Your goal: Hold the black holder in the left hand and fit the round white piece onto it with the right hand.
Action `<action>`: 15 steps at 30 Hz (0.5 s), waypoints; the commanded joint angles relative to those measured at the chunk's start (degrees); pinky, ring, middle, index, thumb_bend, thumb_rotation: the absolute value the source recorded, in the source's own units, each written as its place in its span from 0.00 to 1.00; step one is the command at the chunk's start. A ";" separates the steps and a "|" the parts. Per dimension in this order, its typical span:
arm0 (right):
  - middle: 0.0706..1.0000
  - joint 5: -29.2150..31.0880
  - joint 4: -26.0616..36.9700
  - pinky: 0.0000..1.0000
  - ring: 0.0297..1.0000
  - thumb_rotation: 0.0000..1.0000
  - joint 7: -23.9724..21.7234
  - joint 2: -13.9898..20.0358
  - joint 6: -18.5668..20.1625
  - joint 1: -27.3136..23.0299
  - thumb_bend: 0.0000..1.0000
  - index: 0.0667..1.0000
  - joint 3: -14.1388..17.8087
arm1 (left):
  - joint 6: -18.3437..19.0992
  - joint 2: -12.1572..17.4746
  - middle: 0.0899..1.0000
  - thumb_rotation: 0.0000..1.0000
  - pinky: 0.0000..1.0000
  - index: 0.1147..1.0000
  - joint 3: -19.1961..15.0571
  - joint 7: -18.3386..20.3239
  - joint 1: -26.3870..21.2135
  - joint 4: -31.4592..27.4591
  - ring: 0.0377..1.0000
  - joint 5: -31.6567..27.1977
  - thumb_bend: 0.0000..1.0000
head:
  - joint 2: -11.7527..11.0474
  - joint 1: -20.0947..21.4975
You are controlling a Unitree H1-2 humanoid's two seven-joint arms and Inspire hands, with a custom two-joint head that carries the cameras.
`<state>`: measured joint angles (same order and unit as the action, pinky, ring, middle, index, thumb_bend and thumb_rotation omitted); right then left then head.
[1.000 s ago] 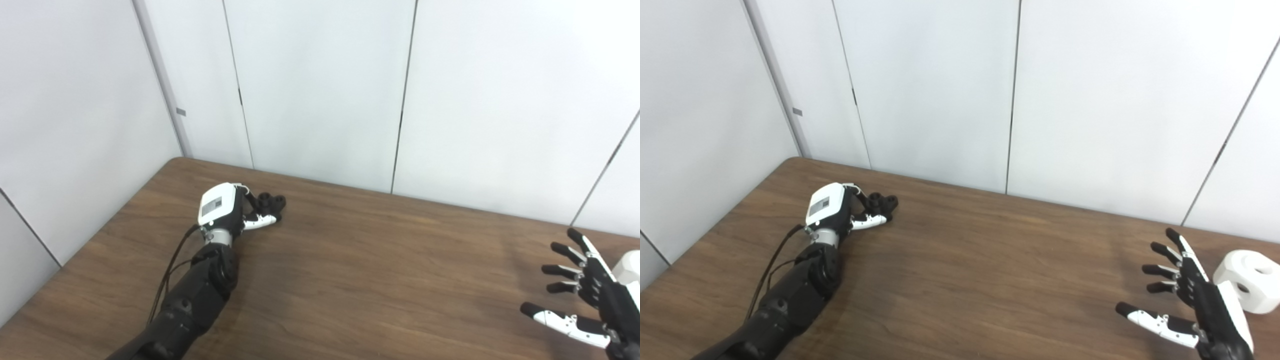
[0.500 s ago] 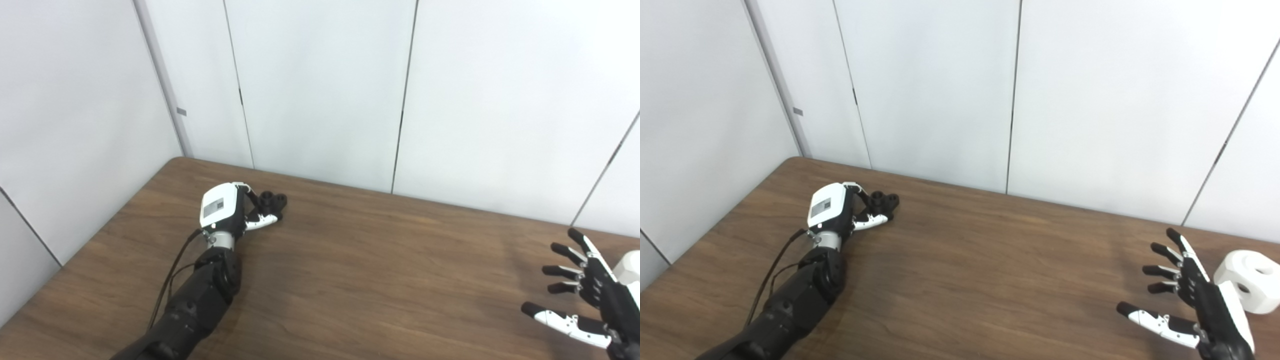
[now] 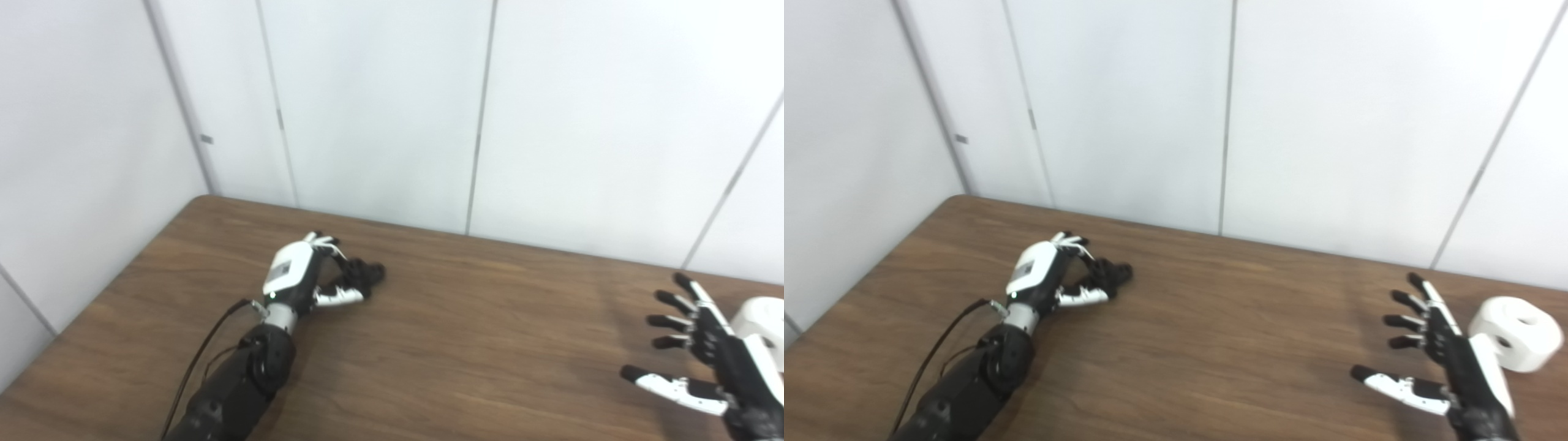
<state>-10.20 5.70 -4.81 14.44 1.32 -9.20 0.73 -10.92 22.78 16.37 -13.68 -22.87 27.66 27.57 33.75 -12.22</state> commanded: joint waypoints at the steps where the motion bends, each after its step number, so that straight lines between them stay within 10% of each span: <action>1: 0.85 -0.34 0.69 0.60 0.74 0.00 1.22 0.16 -3.77 -2.19 0.61 0.92 0.29 | -2.59 -2.05 0.84 0.06 0.86 0.41 2.02 2.43 2.13 -1.02 0.94 0.19 0.52 | 0.24 0.93; 15: 0.85 -1.15 -3.05 0.61 0.73 0.21 2.21 -0.37 -7.25 -3.41 0.64 0.93 -0.01 | -9.24 -5.06 0.85 0.06 0.80 0.41 7.49 17.13 4.76 -10.33 0.96 -1.39 0.52 | 2.39 9.00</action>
<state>-11.26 1.54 -3.63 13.91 -3.48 -10.40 0.51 -19.87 18.01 22.05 -0.40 -18.94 17.07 26.20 36.12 -3.17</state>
